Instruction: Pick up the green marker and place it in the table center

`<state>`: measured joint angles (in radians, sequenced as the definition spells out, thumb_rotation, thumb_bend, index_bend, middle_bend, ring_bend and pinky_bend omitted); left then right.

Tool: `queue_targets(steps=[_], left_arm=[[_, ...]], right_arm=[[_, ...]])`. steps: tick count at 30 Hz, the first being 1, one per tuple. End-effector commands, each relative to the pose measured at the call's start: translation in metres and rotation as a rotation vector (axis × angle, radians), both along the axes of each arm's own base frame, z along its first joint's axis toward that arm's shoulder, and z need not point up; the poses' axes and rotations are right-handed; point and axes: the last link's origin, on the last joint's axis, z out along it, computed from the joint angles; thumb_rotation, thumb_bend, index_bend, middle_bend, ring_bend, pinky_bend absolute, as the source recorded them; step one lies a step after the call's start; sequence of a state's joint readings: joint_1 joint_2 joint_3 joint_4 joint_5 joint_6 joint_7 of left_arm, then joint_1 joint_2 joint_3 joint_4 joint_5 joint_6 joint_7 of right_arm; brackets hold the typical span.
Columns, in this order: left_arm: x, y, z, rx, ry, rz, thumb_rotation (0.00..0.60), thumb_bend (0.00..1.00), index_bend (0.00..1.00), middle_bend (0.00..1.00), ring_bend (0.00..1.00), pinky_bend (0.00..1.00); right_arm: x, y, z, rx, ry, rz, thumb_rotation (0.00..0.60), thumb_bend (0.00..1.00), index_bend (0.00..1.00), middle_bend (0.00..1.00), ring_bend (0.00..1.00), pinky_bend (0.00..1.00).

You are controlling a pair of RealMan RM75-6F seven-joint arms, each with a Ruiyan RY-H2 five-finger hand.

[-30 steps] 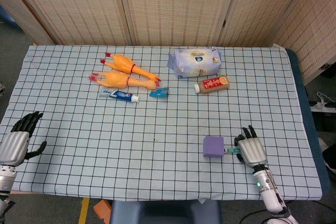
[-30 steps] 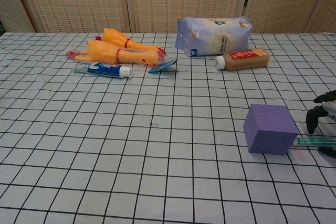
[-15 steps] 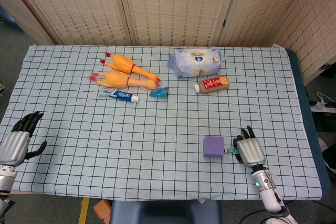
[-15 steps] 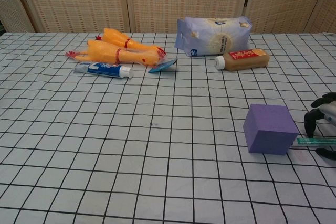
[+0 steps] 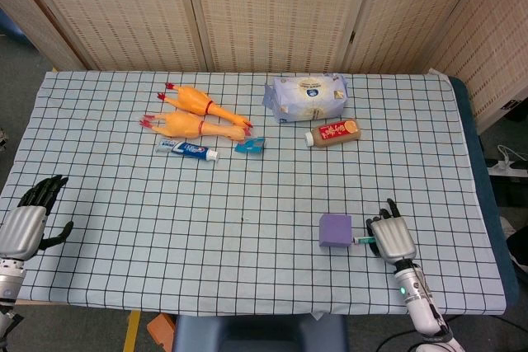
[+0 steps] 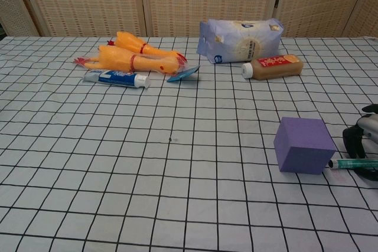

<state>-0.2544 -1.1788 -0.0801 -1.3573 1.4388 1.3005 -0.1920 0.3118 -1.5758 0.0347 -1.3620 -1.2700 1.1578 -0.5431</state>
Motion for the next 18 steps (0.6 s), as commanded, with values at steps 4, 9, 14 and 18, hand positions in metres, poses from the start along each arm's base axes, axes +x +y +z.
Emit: queue_targets(steps=[4,9,14,18], left_arm=[[0.0,0.0,0.0,0.001,0.0,-0.001,0.6,0.38,0.0,0.0,0.0,0.11],[0.0,-0.001,0.001,0.003,0.001,-0.001,0.6,0.38,0.0,0.0,0.0,0.11],[0.0,-0.001,0.001,0.007,0.002,-0.001,0.6,0.38,0.0,0.0,0.0,0.12],[0.0,0.0,0.0,0.008,0.005,0.001,0.6,0.38,0.0,0.0,0.0,0.11]], right_arm=[[-0.001,0.001,0.0,-0.011,0.012,0.001,0.6,0.36,0.79,0.65,0.36,0.17],[-0.001,0.0,0.001,-0.032,0.008,0.005,0.6,0.39,0.87,0.72,0.43,0.25],[-0.001,-0.001,0.004,-0.061,-0.01,0.022,0.6,0.42,0.93,0.77,0.48,0.29],[0.0,-0.002,0.016,-0.106,-0.056,0.04,0.6,0.44,0.98,0.8,0.51,0.31]])
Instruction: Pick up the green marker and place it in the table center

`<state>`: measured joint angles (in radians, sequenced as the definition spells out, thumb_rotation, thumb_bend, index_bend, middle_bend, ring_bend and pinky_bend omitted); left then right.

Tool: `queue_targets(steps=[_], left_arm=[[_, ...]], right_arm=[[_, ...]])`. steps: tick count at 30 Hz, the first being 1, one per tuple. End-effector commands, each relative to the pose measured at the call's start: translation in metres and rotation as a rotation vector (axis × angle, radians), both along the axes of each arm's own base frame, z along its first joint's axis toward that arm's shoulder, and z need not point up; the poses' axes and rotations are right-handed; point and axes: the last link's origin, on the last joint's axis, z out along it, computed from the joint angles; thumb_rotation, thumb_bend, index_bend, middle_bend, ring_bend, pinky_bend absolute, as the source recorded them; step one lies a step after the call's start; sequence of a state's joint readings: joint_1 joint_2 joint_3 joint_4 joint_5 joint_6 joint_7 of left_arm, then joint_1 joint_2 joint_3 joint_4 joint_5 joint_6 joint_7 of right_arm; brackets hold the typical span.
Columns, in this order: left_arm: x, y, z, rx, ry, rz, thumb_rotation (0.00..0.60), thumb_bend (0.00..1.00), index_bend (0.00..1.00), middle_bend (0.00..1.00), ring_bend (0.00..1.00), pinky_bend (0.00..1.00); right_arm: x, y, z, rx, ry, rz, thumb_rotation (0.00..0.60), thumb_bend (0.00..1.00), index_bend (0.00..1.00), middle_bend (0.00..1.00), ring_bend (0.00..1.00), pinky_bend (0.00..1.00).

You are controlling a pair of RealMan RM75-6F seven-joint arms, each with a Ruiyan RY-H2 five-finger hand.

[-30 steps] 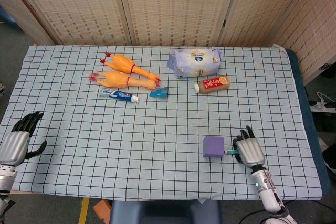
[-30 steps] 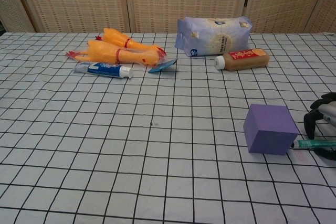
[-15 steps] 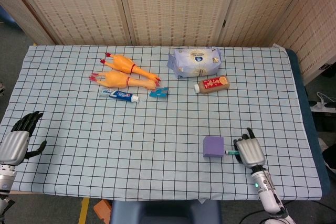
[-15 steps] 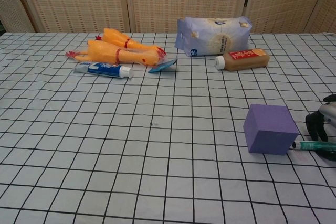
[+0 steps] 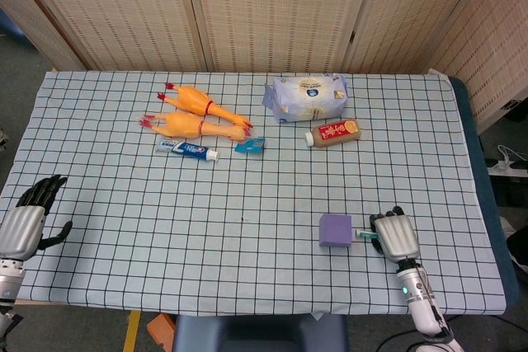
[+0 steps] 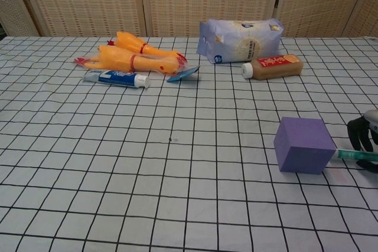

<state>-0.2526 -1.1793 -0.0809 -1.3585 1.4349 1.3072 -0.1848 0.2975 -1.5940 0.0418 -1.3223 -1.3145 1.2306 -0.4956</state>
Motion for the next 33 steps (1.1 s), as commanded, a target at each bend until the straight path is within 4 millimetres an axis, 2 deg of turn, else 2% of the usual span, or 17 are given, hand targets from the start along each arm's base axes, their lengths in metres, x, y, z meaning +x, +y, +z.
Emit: queue_targets(steps=[1,9,16,33], left_arm=[[0.0,0.0,-0.001,-0.001,0.002,0.001,0.6,0.38,0.0,0.0,0.0,0.11],[0.0,0.0,-0.002,-0.005,0.008,0.003,0.6,0.38,0.0,0.0,0.0,0.12],[0.0,0.0,0.0,-0.002,0.0,0.003,0.6,0.38,0.0,0.0,0.0,0.11],[-0.002,0.002,0.003,-0.001,-0.016,0.01,0.6,0.38,0.0,0.0,0.0,0.11]], right_arm=[[0.0,0.0,0.01,-0.028,-0.035,0.015,0.6,0.44,0.98,0.8,0.51,0.31],[0.01,-0.001,0.01,0.006,-0.067,0.042,0.6,0.44,0.98,0.8,0.51,0.31],[0.026,-0.006,0.001,0.046,-0.066,0.08,0.6,0.44,0.98,0.8,0.51,0.31],[0.091,-0.035,-0.033,0.159,-0.066,0.187,0.6,0.44,0.98,0.8,0.51,0.31]])
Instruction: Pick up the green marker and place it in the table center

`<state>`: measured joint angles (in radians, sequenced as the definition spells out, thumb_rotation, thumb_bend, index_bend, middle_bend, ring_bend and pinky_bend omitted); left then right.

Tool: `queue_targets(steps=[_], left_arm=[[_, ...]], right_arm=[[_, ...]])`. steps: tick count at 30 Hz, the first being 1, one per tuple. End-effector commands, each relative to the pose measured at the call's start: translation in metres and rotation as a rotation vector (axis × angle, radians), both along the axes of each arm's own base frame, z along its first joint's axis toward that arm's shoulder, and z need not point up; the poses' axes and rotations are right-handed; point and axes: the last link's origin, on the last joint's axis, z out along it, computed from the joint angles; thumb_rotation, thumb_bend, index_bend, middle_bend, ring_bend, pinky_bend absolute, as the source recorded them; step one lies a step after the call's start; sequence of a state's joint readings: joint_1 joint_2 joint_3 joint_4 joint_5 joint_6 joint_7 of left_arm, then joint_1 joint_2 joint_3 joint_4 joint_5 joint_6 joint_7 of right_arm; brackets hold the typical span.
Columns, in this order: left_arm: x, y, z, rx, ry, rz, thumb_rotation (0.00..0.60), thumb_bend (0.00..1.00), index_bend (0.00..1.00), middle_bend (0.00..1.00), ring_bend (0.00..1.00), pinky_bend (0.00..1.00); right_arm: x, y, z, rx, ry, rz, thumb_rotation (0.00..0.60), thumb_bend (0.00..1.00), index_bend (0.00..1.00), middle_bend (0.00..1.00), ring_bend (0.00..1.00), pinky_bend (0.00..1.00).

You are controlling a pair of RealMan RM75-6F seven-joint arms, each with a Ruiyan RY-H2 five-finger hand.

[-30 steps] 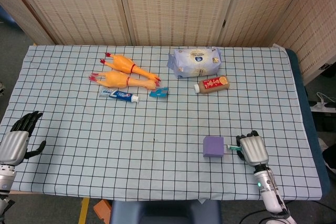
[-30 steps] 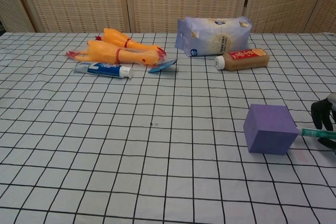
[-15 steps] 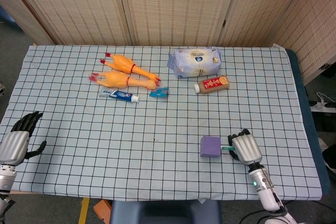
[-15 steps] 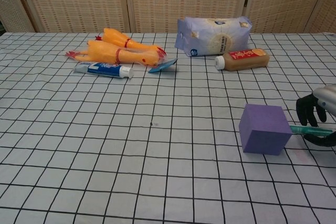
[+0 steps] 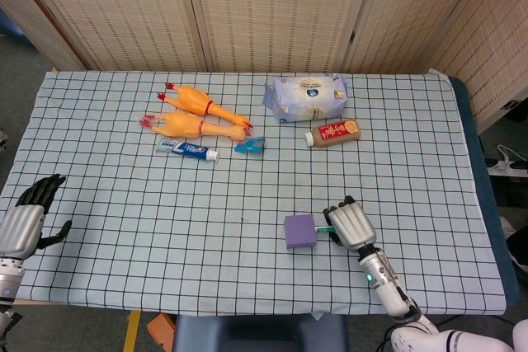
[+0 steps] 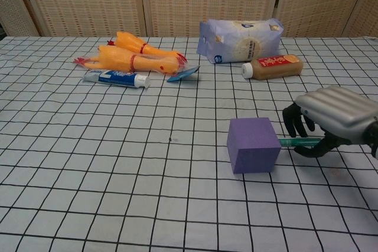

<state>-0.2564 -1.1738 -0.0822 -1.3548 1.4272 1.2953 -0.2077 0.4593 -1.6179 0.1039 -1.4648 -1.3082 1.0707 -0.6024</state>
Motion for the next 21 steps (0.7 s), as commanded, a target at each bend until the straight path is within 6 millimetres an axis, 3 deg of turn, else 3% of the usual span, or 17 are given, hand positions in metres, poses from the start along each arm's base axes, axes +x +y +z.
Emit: queue_targets(steps=[1,12,21], left_arm=[[0.0,0.0,0.001,0.003,-0.003,0.0,0.6,0.38,0.0,0.0,0.0,0.12],[0.001,-0.001,0.001,0.004,-0.006,-0.006,0.6,0.38,0.0,0.0,0.0,0.12],[0.001,-0.002,0.003,0.009,-0.015,-0.009,0.6,0.38,0.0,0.0,0.0,0.11]], right_arm=[[0.01,-0.003,-0.003,0.004,-0.01,0.013,0.6,0.44,0.98,0.8,0.51,0.31],[0.013,0.01,-0.003,0.039,0.016,0.028,0.6,0.44,0.98,0.8,0.51,0.31],[0.03,0.003,-0.017,0.052,0.0,0.049,0.6,0.44,0.98,0.8,0.51,0.31]])
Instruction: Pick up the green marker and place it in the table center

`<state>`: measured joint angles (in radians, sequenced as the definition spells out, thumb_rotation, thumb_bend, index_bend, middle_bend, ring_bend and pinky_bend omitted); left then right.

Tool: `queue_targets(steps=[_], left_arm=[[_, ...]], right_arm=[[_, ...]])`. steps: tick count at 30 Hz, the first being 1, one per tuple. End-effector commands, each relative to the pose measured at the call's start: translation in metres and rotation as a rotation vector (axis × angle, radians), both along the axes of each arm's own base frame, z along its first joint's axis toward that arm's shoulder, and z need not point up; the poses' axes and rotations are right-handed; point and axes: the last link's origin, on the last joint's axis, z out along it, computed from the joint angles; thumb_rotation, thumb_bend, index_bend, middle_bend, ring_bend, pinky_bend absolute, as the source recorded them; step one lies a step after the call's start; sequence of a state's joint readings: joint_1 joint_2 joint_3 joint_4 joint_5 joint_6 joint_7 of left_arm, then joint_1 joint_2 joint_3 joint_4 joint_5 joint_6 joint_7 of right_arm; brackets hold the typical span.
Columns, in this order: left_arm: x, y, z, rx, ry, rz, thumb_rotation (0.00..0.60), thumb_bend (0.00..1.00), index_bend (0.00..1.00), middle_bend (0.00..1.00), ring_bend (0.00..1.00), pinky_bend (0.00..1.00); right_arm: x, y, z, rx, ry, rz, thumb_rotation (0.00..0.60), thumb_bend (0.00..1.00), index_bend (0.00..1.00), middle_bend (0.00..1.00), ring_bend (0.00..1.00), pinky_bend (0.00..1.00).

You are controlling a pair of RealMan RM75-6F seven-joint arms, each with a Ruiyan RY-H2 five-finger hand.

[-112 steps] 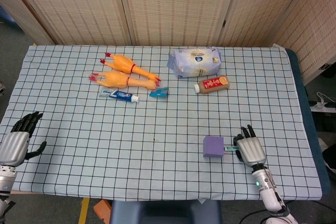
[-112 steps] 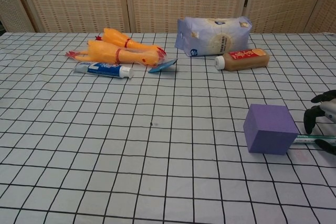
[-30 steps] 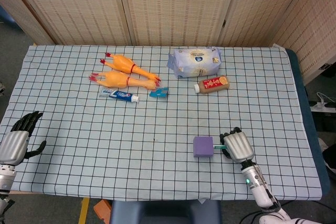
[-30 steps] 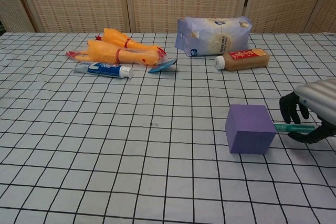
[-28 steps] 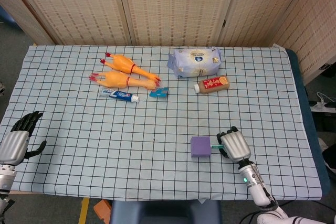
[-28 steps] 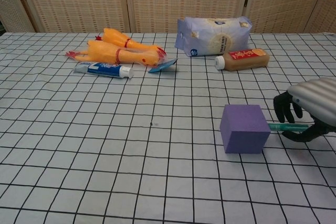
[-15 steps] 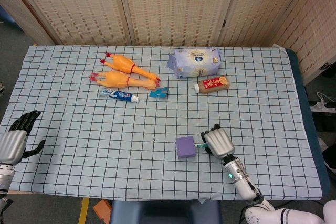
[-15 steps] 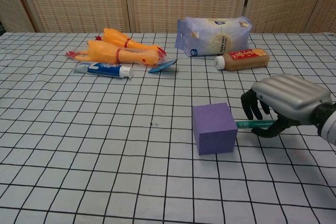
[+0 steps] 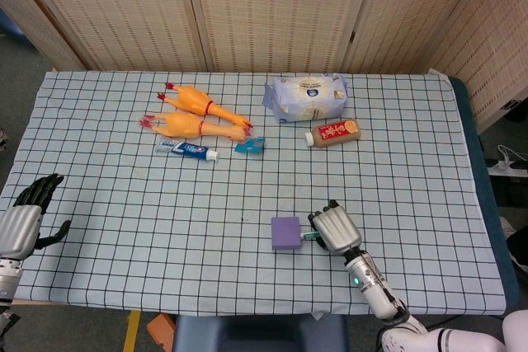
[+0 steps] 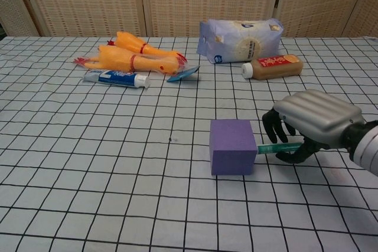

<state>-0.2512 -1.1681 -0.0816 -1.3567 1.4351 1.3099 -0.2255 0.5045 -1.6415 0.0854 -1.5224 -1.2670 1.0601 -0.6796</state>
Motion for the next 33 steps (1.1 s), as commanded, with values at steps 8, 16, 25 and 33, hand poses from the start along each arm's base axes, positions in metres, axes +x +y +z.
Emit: queue_targets(steps=[8,16,25,33], left_arm=[[0.0,0.0,0.001,-0.004,-0.009,-0.004,0.6,0.38,0.0,0.0,0.0,0.11],[-0.001,0.0,0.002,-0.003,-0.013,-0.003,0.6,0.38,0.0,0.0,0.0,0.12],[-0.001,0.0,0.002,-0.009,-0.017,-0.003,0.6,0.38,0.0,0.0,0.0,0.11],[-0.002,0.0,0.003,-0.012,-0.029,-0.003,0.6,0.38,0.0,0.0,0.0,0.12]], right_arm=[[0.026,-0.013,-0.019,0.002,-0.021,0.031,0.6,0.44,0.98,0.8,0.51,0.31],[0.048,-0.011,-0.034,0.055,-0.01,0.08,0.6,0.44,0.98,0.8,0.51,0.31],[0.08,-0.018,-0.051,0.065,-0.034,0.119,0.6,0.44,0.98,0.8,0.51,0.31],[0.109,-0.026,-0.071,0.078,-0.049,0.13,0.6,0.44,0.98,0.8,0.51,0.31]])
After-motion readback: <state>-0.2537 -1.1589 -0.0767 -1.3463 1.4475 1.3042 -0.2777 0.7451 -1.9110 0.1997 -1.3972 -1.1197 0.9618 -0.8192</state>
